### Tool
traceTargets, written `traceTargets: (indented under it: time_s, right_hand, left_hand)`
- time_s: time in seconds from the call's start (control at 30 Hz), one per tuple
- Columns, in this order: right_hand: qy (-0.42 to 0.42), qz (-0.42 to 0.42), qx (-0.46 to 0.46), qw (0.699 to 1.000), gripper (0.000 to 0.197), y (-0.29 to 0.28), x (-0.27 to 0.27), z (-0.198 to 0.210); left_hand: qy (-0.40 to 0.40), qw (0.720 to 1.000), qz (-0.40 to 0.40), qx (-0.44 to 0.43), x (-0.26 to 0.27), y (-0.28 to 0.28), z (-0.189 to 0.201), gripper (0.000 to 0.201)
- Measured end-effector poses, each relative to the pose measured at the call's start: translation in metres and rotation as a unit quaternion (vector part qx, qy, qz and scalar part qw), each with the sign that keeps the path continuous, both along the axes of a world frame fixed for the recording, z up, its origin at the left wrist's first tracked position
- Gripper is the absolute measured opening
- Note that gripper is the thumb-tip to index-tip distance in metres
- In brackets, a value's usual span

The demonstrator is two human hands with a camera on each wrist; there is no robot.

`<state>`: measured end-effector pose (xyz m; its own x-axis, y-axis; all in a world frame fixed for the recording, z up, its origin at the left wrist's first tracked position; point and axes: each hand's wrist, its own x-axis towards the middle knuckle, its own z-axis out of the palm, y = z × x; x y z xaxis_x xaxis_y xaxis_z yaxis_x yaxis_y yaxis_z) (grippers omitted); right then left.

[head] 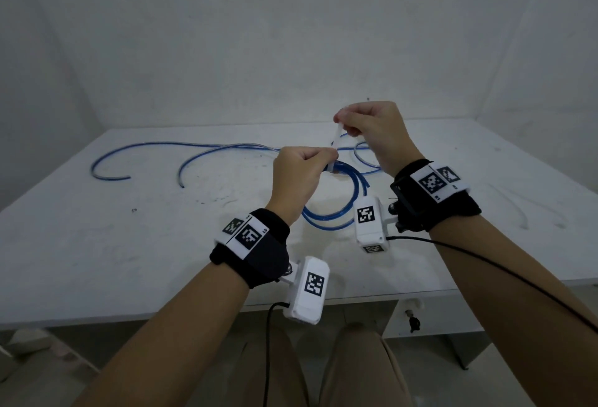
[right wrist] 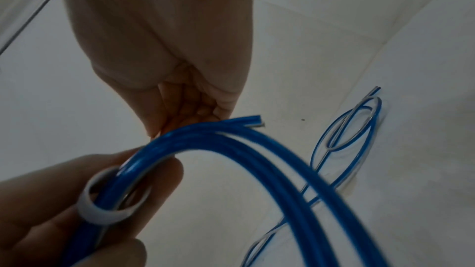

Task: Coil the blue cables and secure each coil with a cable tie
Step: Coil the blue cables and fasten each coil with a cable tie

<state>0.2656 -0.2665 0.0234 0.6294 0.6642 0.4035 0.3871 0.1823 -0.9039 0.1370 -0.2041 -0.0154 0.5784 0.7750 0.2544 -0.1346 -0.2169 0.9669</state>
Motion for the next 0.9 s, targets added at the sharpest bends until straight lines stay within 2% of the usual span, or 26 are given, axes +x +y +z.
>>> traceTargets:
  time_s: [0.1,0.23,0.33,0.5,0.63,0.77,0.9]
  right_hand:
    - [-0.006,0.016,-0.023,1.0,0.016,-0.001,0.0,0.001]
    - [0.042,0.097,-0.141,0.984,0.036,-0.009,-0.002,-0.007]
    - [0.033,0.141,-0.207,0.968,0.048,-0.014,-0.008,-0.023]
    - [0.095,0.124,-0.17,0.973,0.038,-0.008,-0.024,-0.033]
    - [0.065,0.101,-0.165,0.979,0.037,-0.008,-0.028,-0.028]
    - [0.033,0.086,-0.161,0.983,0.035,-0.004,-0.031,-0.027]
    - [0.063,0.093,-0.138,0.984,0.029,-0.002,-0.034,-0.031]
  left_hand:
    - [0.003,1.0,0.007,-0.014,0.001,0.002,-0.002,0.017]
    - [-0.02,0.998,0.031,-0.051,-0.004,0.01,-0.001,0.019]
    - [-0.04,0.995,0.04,-0.079,-0.006,0.013,0.002,0.018]
    - [-0.019,0.998,0.026,-0.052,-0.005,0.015,0.003,0.016]
    - [-0.012,0.999,-0.002,-0.034,-0.005,0.021,0.0,0.021]
    - [-0.006,1.0,0.007,-0.02,-0.004,0.015,0.002,0.019]
    - [-0.018,1.0,0.019,-0.013,-0.003,0.014,0.003,0.014]
